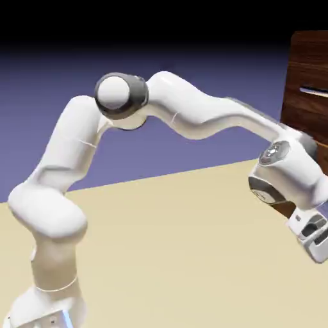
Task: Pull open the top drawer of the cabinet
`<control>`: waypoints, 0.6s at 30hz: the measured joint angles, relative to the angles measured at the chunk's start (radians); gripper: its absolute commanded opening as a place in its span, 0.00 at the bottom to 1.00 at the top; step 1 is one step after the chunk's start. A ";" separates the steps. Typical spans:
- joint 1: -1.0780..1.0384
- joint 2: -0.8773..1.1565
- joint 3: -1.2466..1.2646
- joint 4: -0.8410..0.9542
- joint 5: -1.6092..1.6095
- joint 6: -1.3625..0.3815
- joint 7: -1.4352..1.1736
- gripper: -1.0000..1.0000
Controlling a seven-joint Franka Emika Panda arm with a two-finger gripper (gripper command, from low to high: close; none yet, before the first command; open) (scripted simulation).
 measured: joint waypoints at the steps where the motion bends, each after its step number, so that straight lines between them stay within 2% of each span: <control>1: 0.014 0.036 -0.033 0.029 0.043 -0.006 0.015 0.50; 18: 0.245 0.652 -0.594 0.528 0.776 -0.107 0.267 0.50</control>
